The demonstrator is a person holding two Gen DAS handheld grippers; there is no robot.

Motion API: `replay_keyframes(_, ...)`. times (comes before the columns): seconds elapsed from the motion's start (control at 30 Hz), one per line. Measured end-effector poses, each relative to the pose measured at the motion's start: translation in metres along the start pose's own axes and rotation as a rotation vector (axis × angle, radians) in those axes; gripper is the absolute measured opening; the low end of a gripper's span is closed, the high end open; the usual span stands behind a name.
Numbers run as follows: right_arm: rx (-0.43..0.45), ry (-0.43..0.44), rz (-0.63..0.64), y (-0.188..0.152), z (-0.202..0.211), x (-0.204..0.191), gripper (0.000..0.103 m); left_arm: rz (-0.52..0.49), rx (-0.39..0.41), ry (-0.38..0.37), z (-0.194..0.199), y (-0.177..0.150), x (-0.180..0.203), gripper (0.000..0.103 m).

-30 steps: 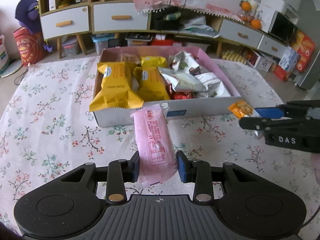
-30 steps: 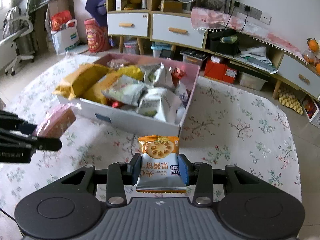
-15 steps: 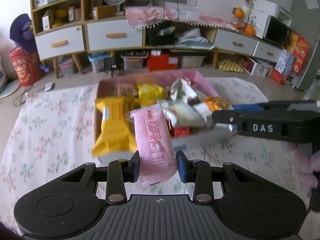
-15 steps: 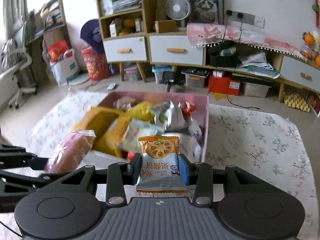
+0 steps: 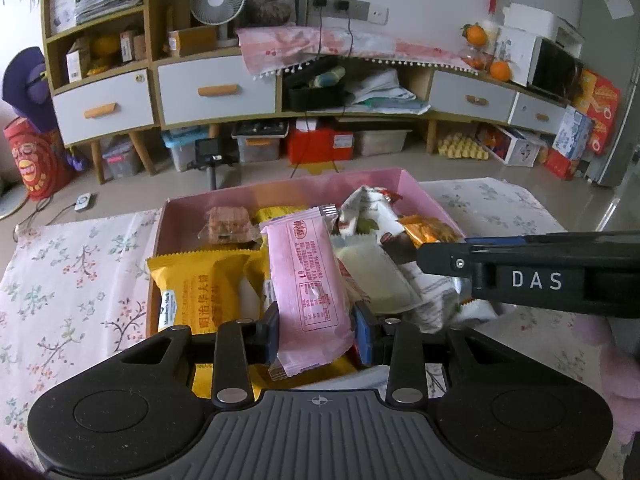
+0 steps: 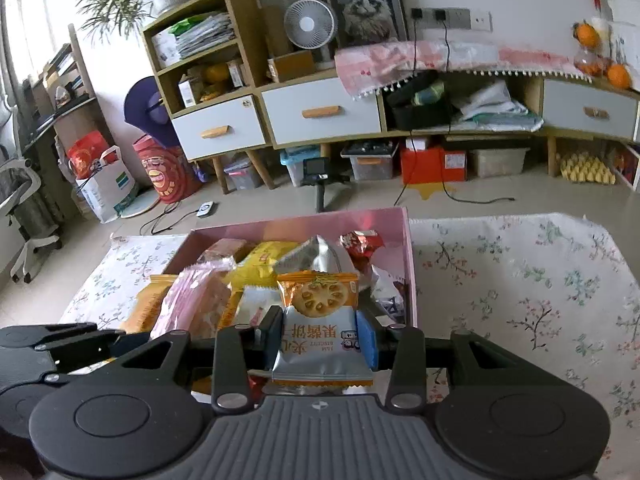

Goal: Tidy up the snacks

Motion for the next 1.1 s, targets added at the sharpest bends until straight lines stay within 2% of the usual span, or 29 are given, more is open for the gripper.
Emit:
replay_keyframes(0.27, 0.023, 0.008, -0.037, 0.004, -0.006, 0.005, 0.015, -0.028, 0.013, 0.025, -0.003, -0.001, 0.000, 0.035)
replay_keyframes(0.33, 0.026, 0.013, -0.038, 0.004, -0.007, 0.004, 0.018, -0.033, 0.019, 0.040, -0.002, -0.001, 0.001, 0.042)
replay_keyframes(0.37, 0.028, 0.020, -0.039, 0.004, -0.006, 0.004, 0.020, -0.036, 0.015, 0.047, -0.002, -0.001, 0.002, 0.049)
replay_keyframes(0.43, 0.023, 0.032, -0.041, 0.004, -0.005, 0.004, 0.033, -0.043, 0.018, 0.054, 0.000, 0.000, 0.004, 0.059)
replay_keyframes(0.47, 0.021, 0.027, -0.041, 0.004, -0.003, 0.003, 0.043, -0.046, 0.023, 0.055, 0.002, 0.000, 0.004, 0.064)
replay_keyframes(0.5, 0.028, 0.016, -0.039, 0.005, -0.001, 0.003, 0.048, -0.048, 0.028, 0.053, 0.004, 0.001, 0.005, 0.066)
replay_keyframes(0.73, 0.032, -0.034, -0.033, 0.006, 0.011, 0.009, 0.056, -0.021, 0.024, 0.032, 0.014, 0.002, 0.002, 0.079)
replay_keyframes(0.87, 0.024, -0.073, -0.032, 0.004, 0.020, 0.012, 0.063, 0.006, 0.024, 0.053, 0.026, -0.006, -0.001, 0.093)
replay_keyframes(1.1, 0.013, -0.121, -0.017, -0.007, 0.043, 0.011, 0.078, 0.010, -0.032, 0.090, 0.045, -0.025, -0.006, 0.096)
Point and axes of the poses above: each gripper's, at about its wrist camera, not at the fingertips, and z roughly against the way its jaws point, x to its right, y to its top, the point moved 3 cm from there along -z, roughly the way its jaws point, and after that the axes turned 7 degrees about -x, right-handed, at the moved point
